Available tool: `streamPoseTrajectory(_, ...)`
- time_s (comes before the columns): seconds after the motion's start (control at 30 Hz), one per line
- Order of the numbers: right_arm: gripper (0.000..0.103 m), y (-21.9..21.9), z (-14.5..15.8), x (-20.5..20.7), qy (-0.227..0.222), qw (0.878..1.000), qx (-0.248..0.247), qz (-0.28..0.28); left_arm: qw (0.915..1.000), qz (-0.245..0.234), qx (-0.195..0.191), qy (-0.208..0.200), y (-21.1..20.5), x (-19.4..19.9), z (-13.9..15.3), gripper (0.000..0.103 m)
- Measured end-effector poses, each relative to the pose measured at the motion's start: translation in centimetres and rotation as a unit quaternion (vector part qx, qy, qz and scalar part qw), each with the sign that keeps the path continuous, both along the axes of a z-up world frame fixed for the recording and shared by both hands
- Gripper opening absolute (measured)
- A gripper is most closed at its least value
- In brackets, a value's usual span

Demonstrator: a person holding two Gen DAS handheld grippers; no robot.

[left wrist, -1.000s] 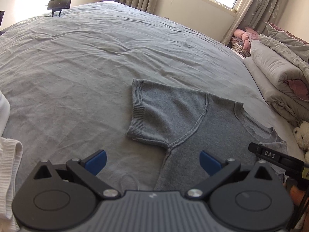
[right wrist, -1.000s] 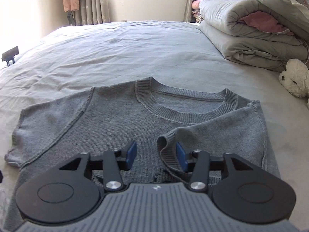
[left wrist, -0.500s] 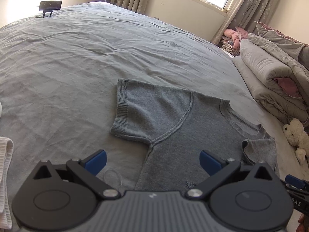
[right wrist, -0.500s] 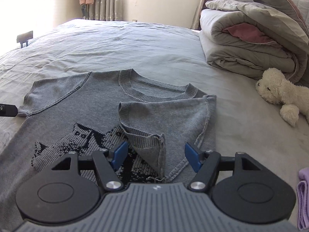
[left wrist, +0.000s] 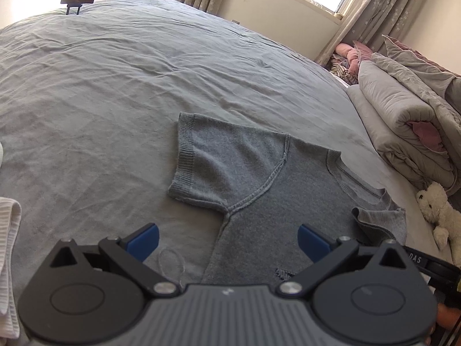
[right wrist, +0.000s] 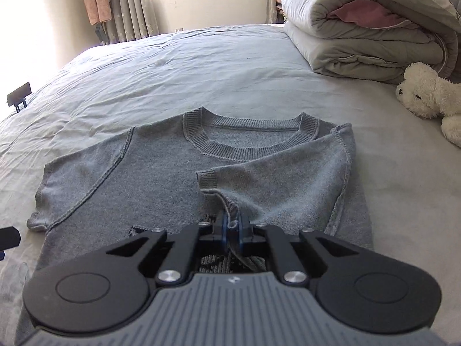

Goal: Fold clothes

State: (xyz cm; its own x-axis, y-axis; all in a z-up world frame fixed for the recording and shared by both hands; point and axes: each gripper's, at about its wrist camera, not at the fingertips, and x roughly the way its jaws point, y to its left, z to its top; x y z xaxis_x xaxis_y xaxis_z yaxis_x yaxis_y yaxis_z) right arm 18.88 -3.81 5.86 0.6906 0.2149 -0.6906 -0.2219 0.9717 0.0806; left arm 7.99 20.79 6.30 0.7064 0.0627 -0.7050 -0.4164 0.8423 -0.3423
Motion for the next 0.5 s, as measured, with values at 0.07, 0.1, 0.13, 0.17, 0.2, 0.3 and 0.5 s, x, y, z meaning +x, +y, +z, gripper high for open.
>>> streamPoseTrajectory(0.07,0.008,1.1,-0.5,0.0,0.009,1.000,-0.016,0.011,1.0000,0.002,-0.004,0.007,0.1,0.1,-0.2,0.103)
streamPoseTrajectory(0.1,0.008,1.6,-1.0,0.0,0.016,0.999,-0.027,0.022,0.9999,0.004,-0.006,0.010,0.3,0.1,-0.3,0.103)
streamPoseTrajectory(0.13,0.012,2.0,-1.6,-0.2,0.026,0.998,-0.039,0.034,0.9999,0.006,-0.009,0.012,0.4,0.1,-0.4,0.103)
streamPoseTrajectory(0.17,0.019,2.4,-2.2,-0.4,0.035,0.997,-0.052,0.046,0.9998,0.008,-0.013,0.014,0.5,0.1,-0.4,0.103)
streamPoseTrajectory(0.2,0.020,2.7,-2.6,-0.6,0.039,0.996,-0.063,0.057,0.9997,0.011,-0.017,0.015,0.7,0.1,-0.5,0.103)
streamPoseTrajectory(0.3,0.025,2.6,-1.9,-0.8,0.045,0.994,-0.048,0.086,0.9994,0.012,-0.025,0.018,0.9,0.1,-0.6,0.103)
streamPoseTrajectory(0.5,0.040,3.1,0.3,-1.4,0.078,0.980,0.004,0.183,0.9991,0.012,-0.028,0.030,0.9,0.3,-0.9,0.103)
